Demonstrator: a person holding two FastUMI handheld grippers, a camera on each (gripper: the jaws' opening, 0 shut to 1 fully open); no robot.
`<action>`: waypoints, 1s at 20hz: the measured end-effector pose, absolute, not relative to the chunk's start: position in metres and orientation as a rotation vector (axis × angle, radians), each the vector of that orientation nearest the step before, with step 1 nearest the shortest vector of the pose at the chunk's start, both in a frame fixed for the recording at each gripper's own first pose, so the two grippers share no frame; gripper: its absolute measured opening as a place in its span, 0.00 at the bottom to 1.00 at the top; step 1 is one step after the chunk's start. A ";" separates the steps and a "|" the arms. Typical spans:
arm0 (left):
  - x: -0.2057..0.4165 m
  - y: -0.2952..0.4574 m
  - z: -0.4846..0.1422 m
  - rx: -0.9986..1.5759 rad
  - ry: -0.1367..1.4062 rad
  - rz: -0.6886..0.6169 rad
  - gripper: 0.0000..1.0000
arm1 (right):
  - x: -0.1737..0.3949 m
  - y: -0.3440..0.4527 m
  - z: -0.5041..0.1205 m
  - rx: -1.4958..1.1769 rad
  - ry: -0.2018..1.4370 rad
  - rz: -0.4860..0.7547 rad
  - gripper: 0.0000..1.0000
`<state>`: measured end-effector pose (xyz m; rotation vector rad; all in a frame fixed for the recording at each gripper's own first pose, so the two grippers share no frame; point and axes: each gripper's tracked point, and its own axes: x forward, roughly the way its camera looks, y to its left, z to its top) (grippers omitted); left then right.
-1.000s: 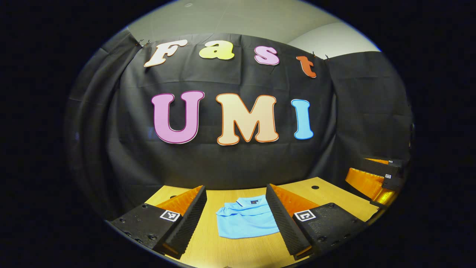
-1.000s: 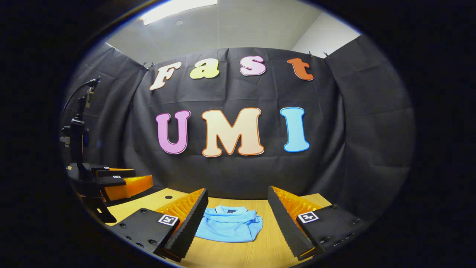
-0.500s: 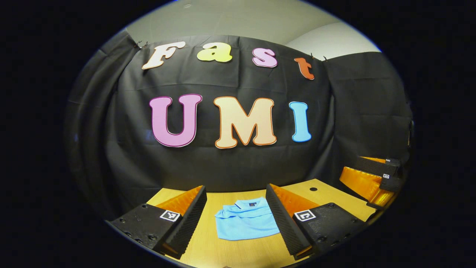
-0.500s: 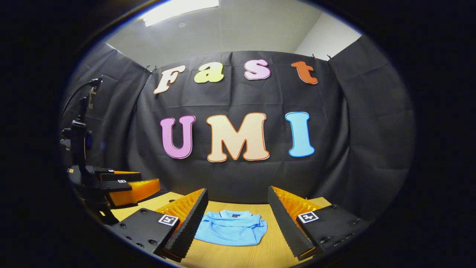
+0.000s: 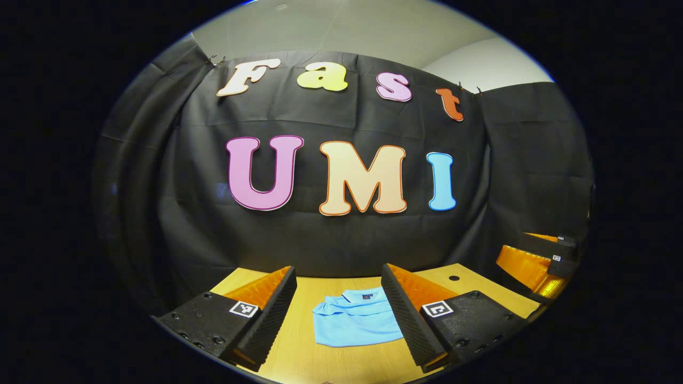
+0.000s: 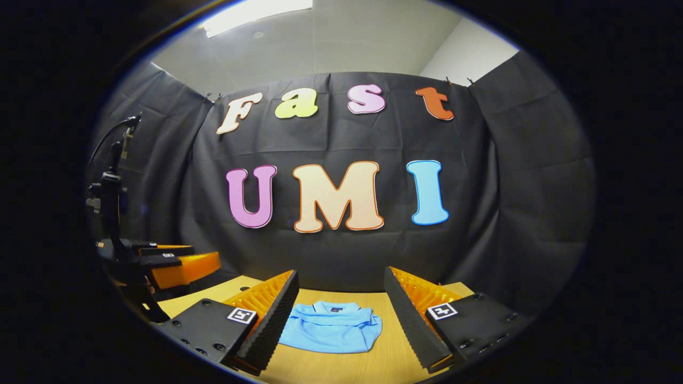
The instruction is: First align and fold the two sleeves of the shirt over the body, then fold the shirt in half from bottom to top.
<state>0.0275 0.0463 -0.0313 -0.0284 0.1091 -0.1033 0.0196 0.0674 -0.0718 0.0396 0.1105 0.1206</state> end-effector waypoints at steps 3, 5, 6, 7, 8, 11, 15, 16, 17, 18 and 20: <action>0.029 0.045 -0.023 -0.027 0.097 -0.106 0.96 | 0.017 0.063 -0.062 0.044 0.078 0.109 1.00; 0.029 0.041 -0.019 -0.031 0.089 -0.112 0.94 | 0.016 0.058 -0.054 0.025 0.059 0.103 1.00; 0.028 0.039 -0.018 -0.034 0.089 -0.115 0.94 | 0.014 0.058 -0.050 0.017 0.055 0.101 1.00; 0.027 0.038 -0.017 -0.036 0.085 -0.119 0.94 | 0.013 0.060 -0.048 0.015 0.051 0.100 1.00; 0.027 0.035 -0.015 -0.034 0.080 -0.125 0.95 | 0.013 0.060 -0.046 0.016 0.047 0.098 1.00; 0.028 0.030 -0.012 -0.020 0.071 -0.132 0.95 | 0.007 0.059 -0.038 0.013 0.033 0.094 1.00; 0.024 0.030 -0.006 -0.036 0.061 -0.132 0.95 | 0.008 0.059 -0.036 0.025 0.022 0.087 1.00; 0.022 0.029 -0.008 -0.037 0.067 -0.133 0.95 | 0.008 0.058 -0.036 0.025 0.021 0.084 1.00; 0.022 0.030 -0.007 -0.034 0.066 -0.132 0.95 | 0.007 0.060 -0.036 0.023 0.020 0.090 1.00; 0.021 0.032 -0.006 -0.031 0.064 -0.128 0.95 | 0.006 0.060 -0.035 0.017 0.020 0.094 1.00; 0.021 0.032 -0.006 -0.031 0.062 -0.124 0.95 | 0.004 0.060 -0.032 0.011 0.011 0.094 1.00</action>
